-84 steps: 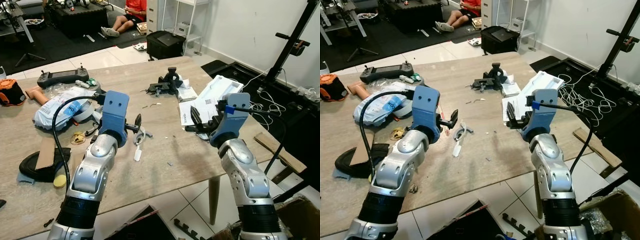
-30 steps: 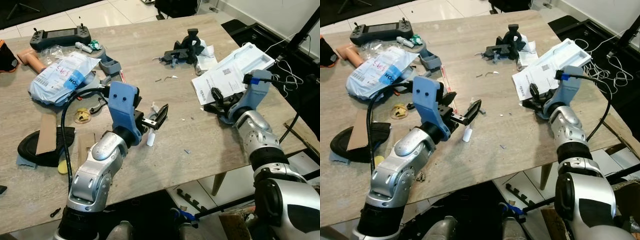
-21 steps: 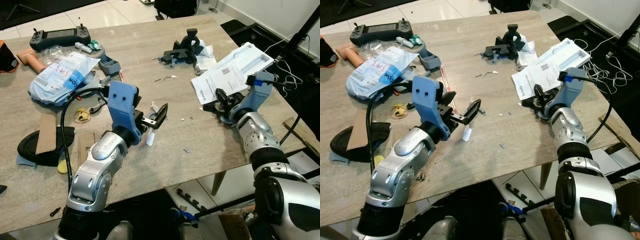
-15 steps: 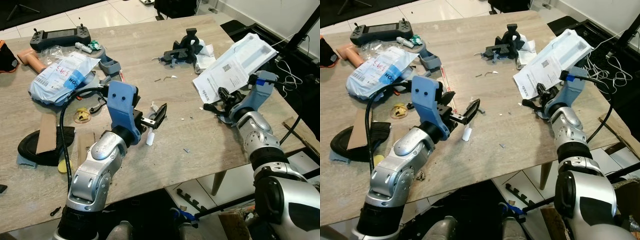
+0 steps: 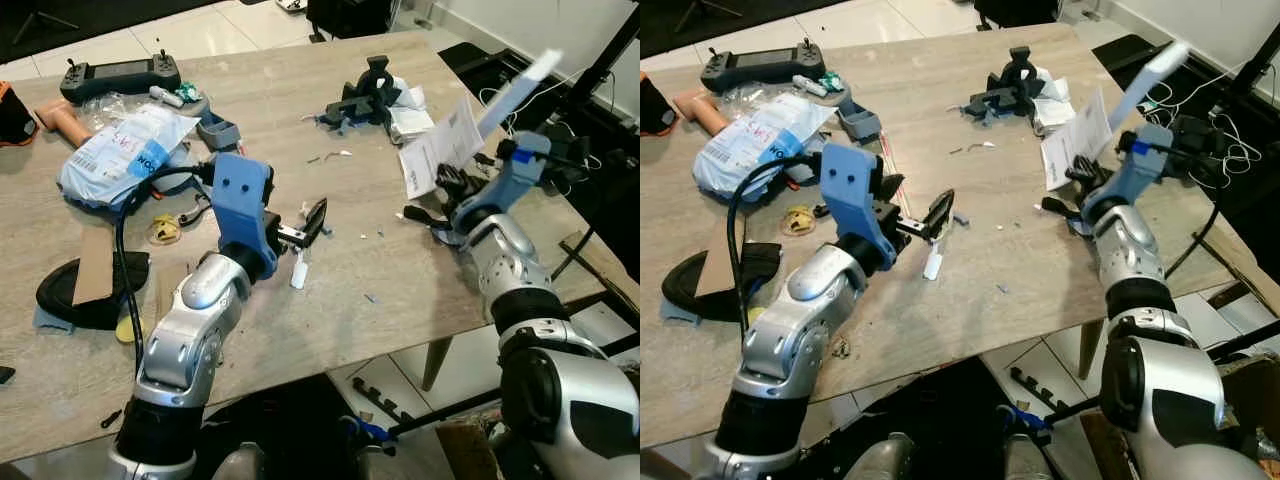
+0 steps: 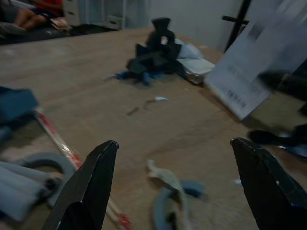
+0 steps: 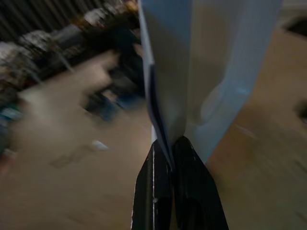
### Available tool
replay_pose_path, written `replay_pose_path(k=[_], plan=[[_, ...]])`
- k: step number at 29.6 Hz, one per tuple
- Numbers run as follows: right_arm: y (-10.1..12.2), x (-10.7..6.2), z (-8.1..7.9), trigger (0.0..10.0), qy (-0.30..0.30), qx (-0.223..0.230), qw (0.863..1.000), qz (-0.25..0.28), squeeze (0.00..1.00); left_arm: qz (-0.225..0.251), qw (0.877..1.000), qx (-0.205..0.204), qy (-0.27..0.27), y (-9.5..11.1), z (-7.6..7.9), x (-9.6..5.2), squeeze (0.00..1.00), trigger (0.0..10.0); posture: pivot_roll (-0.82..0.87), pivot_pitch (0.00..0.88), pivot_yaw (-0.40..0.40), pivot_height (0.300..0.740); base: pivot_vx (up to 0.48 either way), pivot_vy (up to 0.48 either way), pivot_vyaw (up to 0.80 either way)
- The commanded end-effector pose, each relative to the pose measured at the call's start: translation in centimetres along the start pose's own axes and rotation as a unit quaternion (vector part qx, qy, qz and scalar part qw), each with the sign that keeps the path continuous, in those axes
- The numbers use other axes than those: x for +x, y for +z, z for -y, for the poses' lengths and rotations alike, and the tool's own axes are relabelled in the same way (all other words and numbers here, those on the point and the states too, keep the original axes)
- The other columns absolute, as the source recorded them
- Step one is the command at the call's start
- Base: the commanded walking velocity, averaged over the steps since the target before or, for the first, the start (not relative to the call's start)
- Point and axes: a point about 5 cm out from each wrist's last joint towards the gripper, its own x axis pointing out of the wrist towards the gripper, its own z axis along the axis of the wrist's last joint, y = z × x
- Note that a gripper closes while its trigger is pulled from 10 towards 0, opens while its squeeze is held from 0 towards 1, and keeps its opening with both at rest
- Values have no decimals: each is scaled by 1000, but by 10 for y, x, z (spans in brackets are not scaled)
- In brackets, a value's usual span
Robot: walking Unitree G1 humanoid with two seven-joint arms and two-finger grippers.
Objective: Picking trash to rubbish bin
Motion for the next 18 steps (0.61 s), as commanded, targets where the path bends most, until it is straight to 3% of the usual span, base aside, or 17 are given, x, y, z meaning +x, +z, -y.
replay_pose_path(k=[1,4,5,9,13,15,16,17,18], plan=[[12,5,-14,0,31,7,999,24,0,-6,1000,12,27,-4,-11,-2,0,10000,87,192,10,740,0,0,0],[16,7,-23,0,50,5,998,32,0,-5,999,11,42,-5,-17,-1,0,10000,70,175,14,740,0,0,0],[20,8,-37,0,75,2,996,43,0,0,998,9,59,-4,-23,-1,0,10000,62,164,16,740,0,0,0],[29,5,-61,0,116,2,991,66,0,9,997,6,74,-3,-25,1,0,10000,58,137,5,740,0,0,0],[31,2,-67,0,125,-2,990,71,0,17,997,0,79,-1,-26,2,0,10000,55,129,0,740,0,0,0],[33,-1,-70,0,120,-28,989,82,0,11,996,-8,89,-3,-28,1,0,10000,46,122,-1,740,0,0,0],[34,-3,-71,667,116,-45,989,85,0,8,995,-12,94,-3,-28,0,0,10000,46,122,-1,740,0,0,0],[34,-3,-71,667,116,-45,989,85,0,8,995,-12,94,-3,-28,0,0,10000,46,122,-1,740,0,0,0],[34,-6,-73,10000,108,-64,989,83,0,5,995,-17,98,-6,-29,-2,0,10000,38,115,-1,740,0,0,0]])
